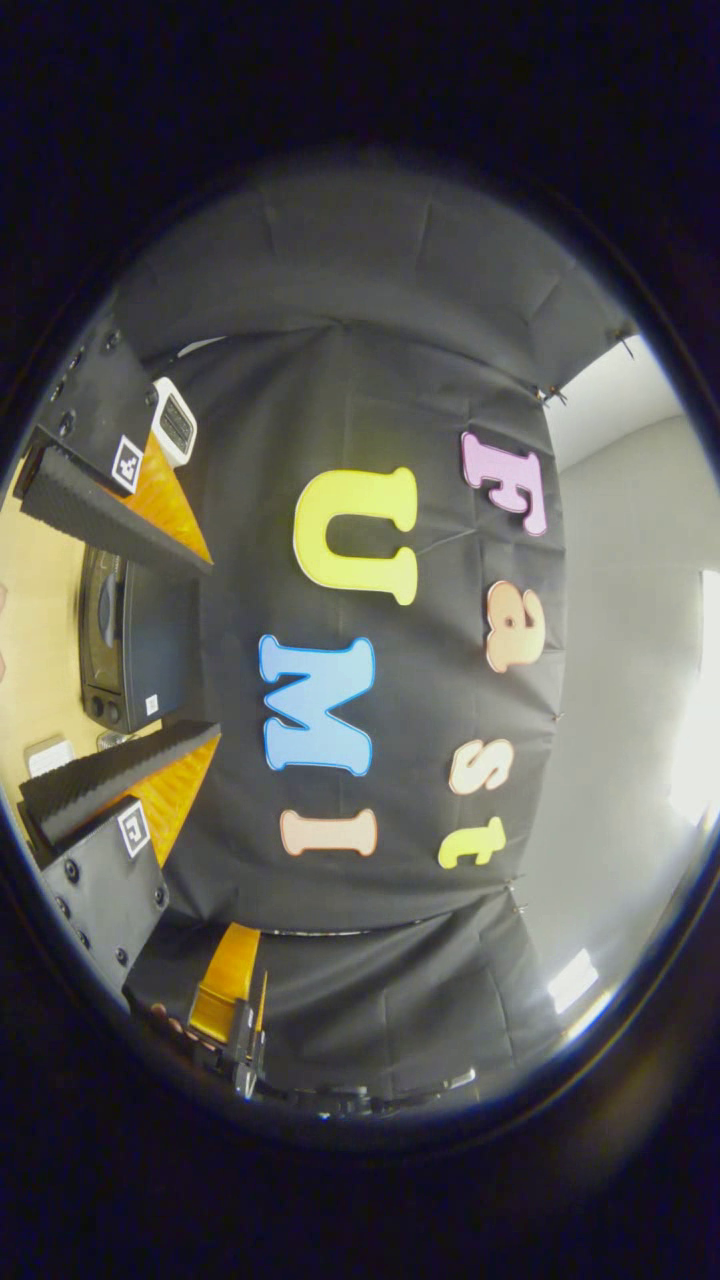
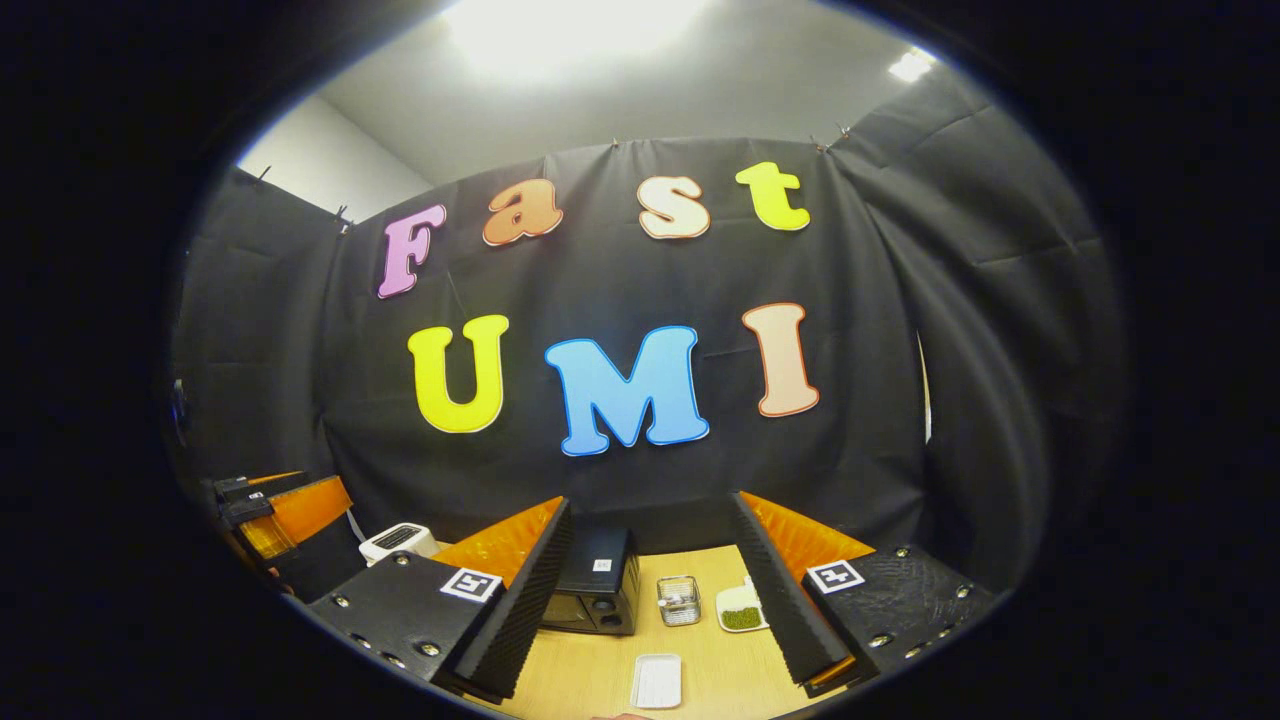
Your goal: Open the electric oven with the left hand, put the food in, and close the electric oven.
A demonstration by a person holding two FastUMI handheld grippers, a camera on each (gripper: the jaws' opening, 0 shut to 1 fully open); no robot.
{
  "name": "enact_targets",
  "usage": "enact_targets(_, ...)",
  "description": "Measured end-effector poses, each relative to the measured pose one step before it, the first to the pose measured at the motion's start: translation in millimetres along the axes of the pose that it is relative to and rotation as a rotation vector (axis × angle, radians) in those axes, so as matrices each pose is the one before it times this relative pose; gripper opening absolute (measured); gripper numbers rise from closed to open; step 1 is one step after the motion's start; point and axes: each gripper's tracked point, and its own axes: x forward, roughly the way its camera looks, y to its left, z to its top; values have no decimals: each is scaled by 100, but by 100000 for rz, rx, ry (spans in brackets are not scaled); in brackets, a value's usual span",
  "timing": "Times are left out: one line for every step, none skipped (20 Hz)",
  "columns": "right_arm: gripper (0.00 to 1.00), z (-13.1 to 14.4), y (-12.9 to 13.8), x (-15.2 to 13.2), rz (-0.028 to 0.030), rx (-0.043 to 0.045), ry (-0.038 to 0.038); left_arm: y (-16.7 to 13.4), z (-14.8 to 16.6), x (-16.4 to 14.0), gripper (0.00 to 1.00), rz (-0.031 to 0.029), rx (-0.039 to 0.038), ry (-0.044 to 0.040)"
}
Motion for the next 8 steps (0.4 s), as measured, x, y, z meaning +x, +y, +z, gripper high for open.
enact_targets(95, 51, 57, -272, -1051, -573, 13, 339, -72, -241, 100, -350, -607, 329)
enact_targets(95, 26, 307, -341, -281, -354, -186, 336, -41, -202, 100, -214, -463, 405)
enact_targets(95, 105, 433, -232, 82, -418, -343, 460, -93, -85, 100, 185, -110, 199)
enact_targets(95, 154, 213, -230, 56, -725, -362, 476, 22, -213, 100, 131, 128, 183)
enact_targets(95, 129, 321, -157, 183, -861, -188, 258, 81, -230, 100, -17, 72, -56)
enact_targets(95, 153, 358, -190, 390, -576, -268, 161, 4, -231, 100, -407, 46, -109)
enact_targets(95, 158, 354, -214, 231, 54, -292, 178, 8, -114, 100, -370, 303, -226)
enact_targets(95, -67, 298, -197, 69, 341, -97, 148, 13, -242, 100, -395, 468, -54)
